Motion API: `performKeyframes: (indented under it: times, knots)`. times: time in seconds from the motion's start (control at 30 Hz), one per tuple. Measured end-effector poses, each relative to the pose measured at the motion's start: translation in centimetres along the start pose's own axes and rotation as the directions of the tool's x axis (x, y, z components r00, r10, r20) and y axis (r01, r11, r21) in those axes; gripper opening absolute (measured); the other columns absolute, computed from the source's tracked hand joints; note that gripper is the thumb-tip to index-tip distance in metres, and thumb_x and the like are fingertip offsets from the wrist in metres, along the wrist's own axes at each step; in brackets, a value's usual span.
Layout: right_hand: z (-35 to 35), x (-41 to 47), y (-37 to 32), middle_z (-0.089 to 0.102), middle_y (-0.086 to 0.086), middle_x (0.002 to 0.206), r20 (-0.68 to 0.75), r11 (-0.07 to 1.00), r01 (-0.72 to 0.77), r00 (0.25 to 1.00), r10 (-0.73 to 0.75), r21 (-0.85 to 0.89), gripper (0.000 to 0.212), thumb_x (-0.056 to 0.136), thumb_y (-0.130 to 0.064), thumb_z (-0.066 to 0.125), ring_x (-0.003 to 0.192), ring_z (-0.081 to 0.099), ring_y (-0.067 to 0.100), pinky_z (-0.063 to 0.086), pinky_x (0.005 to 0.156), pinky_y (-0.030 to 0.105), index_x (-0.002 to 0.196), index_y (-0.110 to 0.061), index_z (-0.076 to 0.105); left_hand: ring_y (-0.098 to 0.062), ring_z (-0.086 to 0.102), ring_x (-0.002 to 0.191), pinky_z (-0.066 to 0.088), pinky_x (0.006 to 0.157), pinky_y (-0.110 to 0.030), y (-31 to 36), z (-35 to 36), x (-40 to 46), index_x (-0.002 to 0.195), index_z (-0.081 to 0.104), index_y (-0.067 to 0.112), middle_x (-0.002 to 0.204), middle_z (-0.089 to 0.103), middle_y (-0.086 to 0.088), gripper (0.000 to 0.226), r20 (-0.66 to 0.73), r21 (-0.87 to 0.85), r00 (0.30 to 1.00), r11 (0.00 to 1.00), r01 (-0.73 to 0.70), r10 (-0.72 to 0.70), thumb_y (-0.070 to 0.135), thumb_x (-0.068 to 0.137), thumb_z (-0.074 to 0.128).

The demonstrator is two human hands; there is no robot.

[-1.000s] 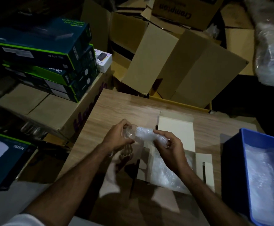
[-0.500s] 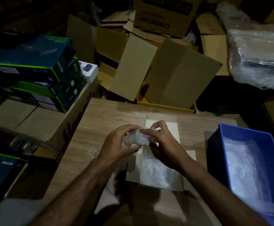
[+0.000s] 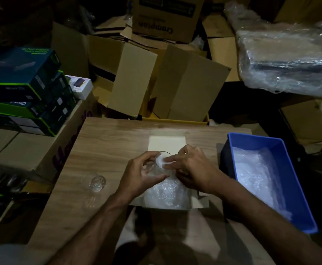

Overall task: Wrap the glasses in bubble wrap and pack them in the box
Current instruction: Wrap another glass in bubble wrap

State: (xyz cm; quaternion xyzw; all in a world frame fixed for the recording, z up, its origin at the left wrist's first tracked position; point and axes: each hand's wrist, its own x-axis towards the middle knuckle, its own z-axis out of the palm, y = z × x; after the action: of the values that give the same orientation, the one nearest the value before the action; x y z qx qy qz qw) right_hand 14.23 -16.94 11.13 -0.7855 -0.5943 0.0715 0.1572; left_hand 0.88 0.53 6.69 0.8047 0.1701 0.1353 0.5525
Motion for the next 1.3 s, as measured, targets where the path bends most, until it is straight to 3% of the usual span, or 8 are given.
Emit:
performKeyframes:
  times: [0.37, 0.47, 0.53, 0.6, 0.7, 0.9, 1.13, 1.3]
  knots:
    - [3.9, -3.5, 3.4, 0.069, -0.017, 0.118, 0.020, 0.976, -0.102, 0.995, 0.100, 0.195, 0.020, 0.099, -0.032, 0.062, 0.108, 0.052, 0.008, 0.039, 0.092, 0.032, 0.118, -0.034, 0.068, -0.019, 0.073, 0.103, 0.060, 0.090, -0.042, -2.7, 4.2, -0.6, 0.119, 0.069, 0.020, 0.109, 0.077, 0.000, 0.055, 0.227, -0.172, 0.957, 0.959, 0.224, -0.182, 0.016, 0.070, 0.093]
    - [6.0, -3.9, 4.1, 0.071, -0.008, 0.108, 0.052, 0.969, -0.154, 0.988, 0.147, 0.195, 0.012, 0.099, -0.028, 0.064, 0.102, 0.059, 0.013, 0.044, 0.087, 0.029, 0.109, -0.028, 0.070, -0.016, 0.067, 0.113, 0.058, 0.094, -0.036, -4.6, 4.7, -0.5, 0.131, 0.063, 0.022, 0.121, 0.069, 0.005, 0.067, 0.266, 0.067, 0.926, 0.963, 0.261, -0.269, 0.023, 0.070, 0.092]
    - [7.3, -3.7, 4.4, 0.073, -0.005, 0.106, 0.102, 0.956, -0.221, 0.974, 0.204, 0.195, 0.011, 0.099, -0.025, 0.063, 0.099, 0.063, 0.016, 0.049, 0.085, 0.030, 0.107, -0.025, 0.071, -0.014, 0.058, 0.119, 0.053, 0.098, -0.032, -5.9, 4.4, -0.8, 0.134, 0.059, 0.022, 0.131, 0.060, 0.004, 0.065, 0.170, 0.344, 0.970, 0.933, 0.105, -0.172, 0.028, 0.076, 0.087]
    - [8.4, -3.4, 4.7, 0.074, -0.003, 0.108, 0.146, 0.937, -0.298, 0.951, 0.274, 0.180, 0.013, 0.098, -0.022, 0.063, 0.100, 0.066, 0.019, 0.050, 0.084, 0.030, 0.108, -0.025, 0.071, -0.020, 0.050, 0.129, 0.045, 0.106, -0.037, -7.1, 3.9, -0.9, 0.135, 0.057, 0.021, 0.140, 0.053, 0.000, 0.055, 0.138, 0.599, 0.990, 0.796, -0.091, 0.010, 0.029, 0.084, 0.077]
    - [9.9, -2.5, 4.9, 0.074, 0.000, 0.107, 0.206, 0.917, -0.379, 0.914, 0.349, 0.125, 0.017, 0.093, -0.016, 0.062, 0.097, 0.068, 0.024, 0.052, 0.080, 0.033, 0.105, -0.025, 0.070, -0.032, 0.037, 0.144, 0.032, 0.118, -0.046, -9.0, 3.6, -0.8, 0.139, 0.053, 0.017, 0.158, 0.039, -0.012, 0.059, 0.198, 0.788, 0.980, 0.589, -0.180, 0.035, 0.030, 0.085, 0.072]
    - [12.4, -1.1, 4.4, 0.074, 0.005, 0.087, 0.136, 0.925, -0.376, 0.915, 0.380, -0.054, 0.015, 0.089, -0.016, 0.057, 0.080, 0.070, 0.030, 0.043, 0.070, 0.034, 0.097, -0.019, 0.069, -0.036, 0.020, 0.153, 0.019, 0.124, -0.053, -11.6, 3.5, -1.6, 0.152, 0.037, 0.009, 0.167, 0.015, -0.019, 0.084, 0.275, 0.886, 0.961, 0.394, -0.242, -0.028, 0.053, 0.087, 0.067]
    - [15.4, -1.1, 3.2, 0.070, 0.007, 0.119, 0.093, 0.884, -0.459, 0.880, 0.466, -0.086, 0.032, 0.096, -0.021, 0.051, 0.115, 0.062, 0.029, 0.040, 0.097, 0.043, 0.125, -0.016, 0.064, -0.039, 0.021, 0.152, 0.023, 0.121, -0.056, -12.2, 3.7, -1.8, 0.152, 0.039, 0.008, 0.166, 0.015, -0.021, 0.088, 0.282, 0.895, 0.957, 0.377, -0.240, -0.061, 0.053, 0.083, 0.072]
    - [15.2, -2.7, 2.6, 0.066, 0.012, 0.129, -0.044, 0.906, -0.416, 0.909, 0.414, -0.074, 0.048, 0.093, -0.030, 0.047, 0.117, 0.062, 0.030, 0.047, 0.098, 0.042, 0.132, -0.008, 0.062, -0.040, 0.027, 0.150, 0.024, 0.121, -0.057, -11.2, 3.9, -1.8, 0.149, 0.044, 0.009, 0.163, 0.024, -0.023, 0.083, 0.277, 0.887, 0.960, 0.394, -0.243, -0.031, 0.049, 0.083, 0.074]
